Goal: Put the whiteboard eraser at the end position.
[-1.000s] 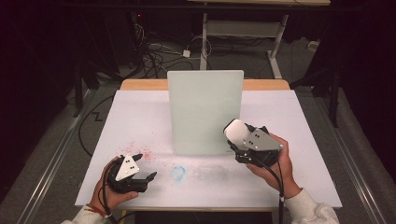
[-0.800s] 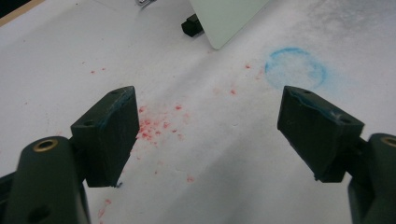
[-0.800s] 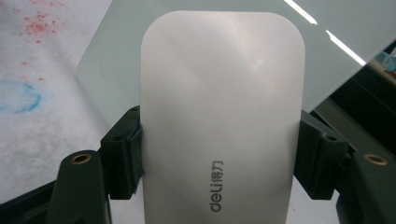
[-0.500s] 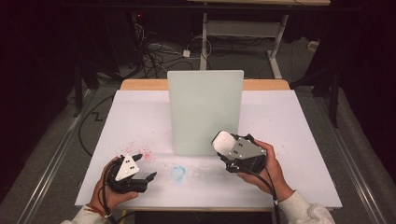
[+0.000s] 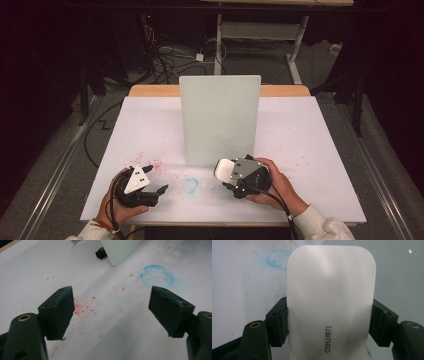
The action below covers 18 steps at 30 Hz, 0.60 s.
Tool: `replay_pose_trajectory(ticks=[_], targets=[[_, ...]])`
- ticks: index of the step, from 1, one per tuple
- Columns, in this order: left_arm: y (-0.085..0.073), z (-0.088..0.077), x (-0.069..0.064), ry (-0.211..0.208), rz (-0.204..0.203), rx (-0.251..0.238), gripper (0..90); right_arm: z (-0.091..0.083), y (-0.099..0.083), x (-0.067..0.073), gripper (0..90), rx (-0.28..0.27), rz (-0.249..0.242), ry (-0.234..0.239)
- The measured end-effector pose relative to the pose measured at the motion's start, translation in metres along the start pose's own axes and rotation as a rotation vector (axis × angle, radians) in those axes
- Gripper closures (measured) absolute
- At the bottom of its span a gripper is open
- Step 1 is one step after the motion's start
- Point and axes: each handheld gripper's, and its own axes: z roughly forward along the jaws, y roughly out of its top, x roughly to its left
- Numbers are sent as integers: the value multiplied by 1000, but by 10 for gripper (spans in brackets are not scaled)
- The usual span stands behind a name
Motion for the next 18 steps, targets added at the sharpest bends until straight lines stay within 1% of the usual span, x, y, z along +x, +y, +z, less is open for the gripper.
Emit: replay_pose_trajectory(ticks=[3,4,7,8,9,10,12,14,16,18], targets=[[0,0,0,0,-1,-2,201,7,4,2,307,16,-10,38],[0,-1,0,1,-1,-3,202,9,5,4,307,18,-5,38],[0,-1,1,2,-5,-7,202,14,8,5,307,28,-22,51],[0,-1,1,1,-5,-6,201,17,10,7,307,32,-12,52],[0,-1,1,0,-3,-5,201,18,10,7,307,30,-15,53],[0,-1,1,0,-2,-5,202,21,11,8,306,31,-14,69],[0,0,1,0,-1,-4,201,25,13,11,306,40,-31,86],[0,0,1,0,-2,-3,201,30,15,15,306,48,-37,108],[0,0,1,0,-2,-2,201,35,16,17,305,60,-47,124],[0,-1,1,-1,-4,-5,201,38,16,19,305,65,-53,129]])
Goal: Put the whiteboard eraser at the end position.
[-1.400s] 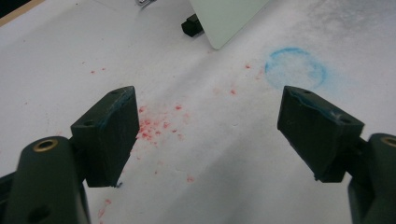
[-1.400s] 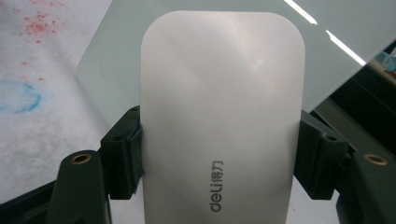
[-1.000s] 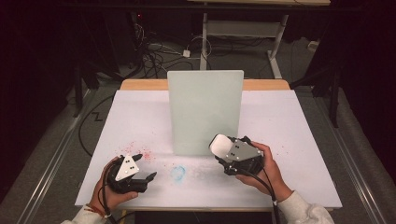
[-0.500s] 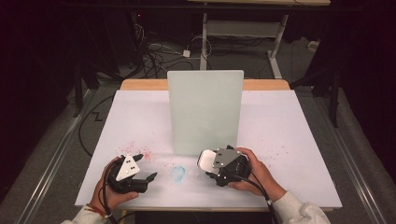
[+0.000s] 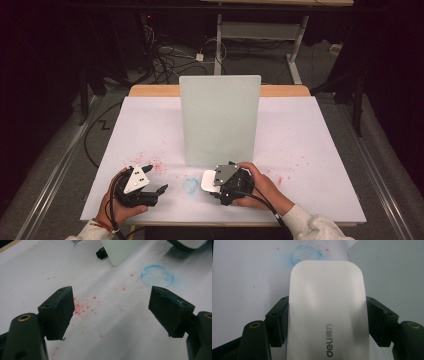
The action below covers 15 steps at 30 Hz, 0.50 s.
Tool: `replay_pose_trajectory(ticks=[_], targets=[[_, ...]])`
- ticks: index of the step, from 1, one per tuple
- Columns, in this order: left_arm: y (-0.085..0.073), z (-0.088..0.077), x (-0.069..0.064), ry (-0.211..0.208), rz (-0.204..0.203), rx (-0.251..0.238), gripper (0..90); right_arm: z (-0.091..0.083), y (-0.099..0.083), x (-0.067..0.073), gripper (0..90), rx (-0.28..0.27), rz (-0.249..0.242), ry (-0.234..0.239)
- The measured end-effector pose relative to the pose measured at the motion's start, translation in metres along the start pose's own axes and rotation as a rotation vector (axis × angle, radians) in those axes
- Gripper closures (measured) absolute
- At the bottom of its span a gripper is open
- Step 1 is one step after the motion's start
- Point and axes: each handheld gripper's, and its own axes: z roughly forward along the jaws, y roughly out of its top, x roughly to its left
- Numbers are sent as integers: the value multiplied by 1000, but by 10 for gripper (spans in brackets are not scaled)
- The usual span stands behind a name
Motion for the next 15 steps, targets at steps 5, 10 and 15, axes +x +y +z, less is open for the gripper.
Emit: replay_pose_trajectory(ticks=[5,10,15], targets=[[0,0,0,0,0,0,201,3,2,1,298,-13,5,1],[1,-1,-1,2,3,-1,201,-5,2,-2,295,-68,31,-5],[0,0,0,1,0,-2,201,-15,2,-4,304,-114,54,-24]])
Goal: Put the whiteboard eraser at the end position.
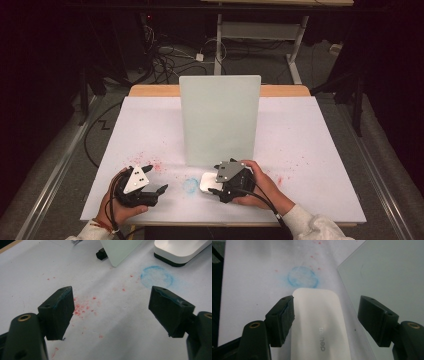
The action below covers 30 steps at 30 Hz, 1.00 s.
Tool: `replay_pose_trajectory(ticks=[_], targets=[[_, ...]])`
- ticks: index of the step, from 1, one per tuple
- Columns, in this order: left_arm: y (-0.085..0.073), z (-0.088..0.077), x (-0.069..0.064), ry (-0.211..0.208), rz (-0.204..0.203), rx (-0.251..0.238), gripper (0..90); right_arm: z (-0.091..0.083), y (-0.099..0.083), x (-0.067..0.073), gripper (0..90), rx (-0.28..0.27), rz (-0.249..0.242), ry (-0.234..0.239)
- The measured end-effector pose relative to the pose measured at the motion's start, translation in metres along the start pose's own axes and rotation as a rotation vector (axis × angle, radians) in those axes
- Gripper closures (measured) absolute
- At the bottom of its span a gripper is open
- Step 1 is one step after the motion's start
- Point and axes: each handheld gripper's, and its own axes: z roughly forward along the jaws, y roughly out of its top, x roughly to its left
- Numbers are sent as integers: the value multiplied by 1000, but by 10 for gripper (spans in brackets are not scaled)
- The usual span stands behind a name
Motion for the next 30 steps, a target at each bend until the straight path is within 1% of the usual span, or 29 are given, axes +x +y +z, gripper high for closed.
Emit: replay_pose_trajectory(ticks=[2,3,5,8,12,15,18,19,21,23,24,25,26,28,30], targets=[[0,0,0,1,0,-1,201,-6,1,-2,302,-19,4,-32],[0,0,0,1,0,0,201,-8,1,-3,300,-30,7,-36],[0,0,0,2,3,4,201,-13,2,-5,296,-40,14,-61],[0,0,-1,1,5,5,201,-23,0,-10,287,-69,35,-110],[0,1,0,1,5,5,201,-37,-5,-15,273,-91,50,-174],[1,0,-1,1,5,3,201,-50,-11,-20,265,-117,74,-218],[0,1,-1,3,8,6,201,-63,-19,-25,244,-142,93,-274],[0,0,-1,2,8,4,201,-68,-22,-28,243,-148,107,-305],[1,1,-1,3,6,2,200,-75,-28,-31,230,-159,127,-334],[1,1,-2,3,13,4,200,-83,-36,-35,225,-154,137,-388],[1,2,-2,4,15,7,200,-86,-40,-36,218,-157,147,-407],[1,2,-1,7,26,5,200,-88,-43,-37,214,-161,156,-415],[1,2,-1,7,27,5,199,-92,-48,-38,209,-165,171,-429],[1,1,-2,4,16,9,199,-96,-56,-41,200,-159,188,-455],[1,1,-2,6,17,7,199,-98,-64,-43,196,-159,210,-471]])
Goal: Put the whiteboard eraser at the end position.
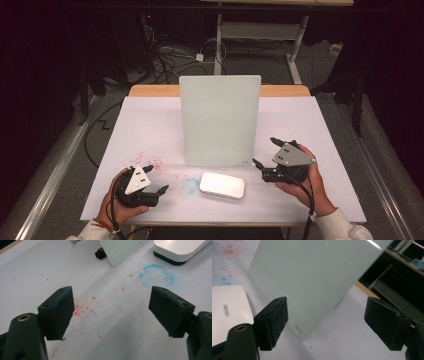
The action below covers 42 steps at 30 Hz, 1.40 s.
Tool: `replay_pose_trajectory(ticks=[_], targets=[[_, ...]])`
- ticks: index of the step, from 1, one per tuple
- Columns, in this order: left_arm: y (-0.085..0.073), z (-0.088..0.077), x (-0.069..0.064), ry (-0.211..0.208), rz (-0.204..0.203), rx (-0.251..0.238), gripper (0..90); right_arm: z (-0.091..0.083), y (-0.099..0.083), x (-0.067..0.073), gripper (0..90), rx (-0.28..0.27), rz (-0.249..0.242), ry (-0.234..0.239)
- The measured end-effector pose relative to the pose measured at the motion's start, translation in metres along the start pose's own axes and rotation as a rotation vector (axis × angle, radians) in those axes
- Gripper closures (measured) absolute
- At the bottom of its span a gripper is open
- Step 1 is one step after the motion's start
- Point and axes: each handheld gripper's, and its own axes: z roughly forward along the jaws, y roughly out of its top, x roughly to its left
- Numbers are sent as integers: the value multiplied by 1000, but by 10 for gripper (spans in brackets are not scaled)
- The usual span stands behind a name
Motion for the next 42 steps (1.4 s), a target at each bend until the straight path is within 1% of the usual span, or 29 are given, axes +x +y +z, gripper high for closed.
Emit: replay_pose_trajectory(ticks=[3,5,8,9,10,11,12,17,19,20,21,22,23,24,25,27,28,30,33,35,37,42], targets=[[0,1,0,1,0,2,199,-3,-9,-3,189,10,6,-20],[0,1,1,2,0,2,199,-5,-14,-5,188,16,15,-25],[1,1,1,3,-1,1,199,-8,-23,-8,188,16,39,-37],[1,2,2,10,10,-3,199,-9,-26,-9,186,18,42,-43],[1,2,2,7,0,-1,199,-10,-30,-10,183,18,49,-51],[1,2,2,9,0,-1,198,-11,-33,-10,183,20,53,-57],[2,2,3,16,11,-6,198,-12,-35,-11,182,22,51,-60],[2,2,3,24,10,-8,196,-18,-52,-13,181,26,78,-95],[2,2,3,26,9,-12,193,-19,-61,-12,180,35,92,-97],[2,2,3,28,11,-11,193,-18,-65,-11,180,43,91,-100],[2,2,3,32,11,-10,193,-18,-70,-9,179,58,93,-97],[2,2,3,32,7,-11,192,-17,-74,-8,176,65,105,-89],[2,2,3,28,-6,-8,191,-16,-77,-7,174,71,109,-84],[2,2,3,30,-7,-8,191,-15,-79,-6,177,76,109,-81],[2,2,3,33,-5,-7,191,-15,-81,-6,177,84,108,-78],[3,2,2,37,1,-6,189,-14,-82,-5,177,78,106,-73],[3,2,1,37,4,-6,186,-14,-81,-4,177,80,104,-79],[2,1,0,38,12,0,184,-16,-79,-3,177,62,100,-81],[2,1,0,46,4,0,173,-19,-75,-3,177,41,96,-93],[2,0,-1,53,7,-1,173,-20,-74,-3,177,34,105,-95],[2,0,0,54,10,2,173,-19,-74,-3,177,36,102,-103],[3,2,0,52,8,7,173,-19,-74,-3,179,36,102,-101]])
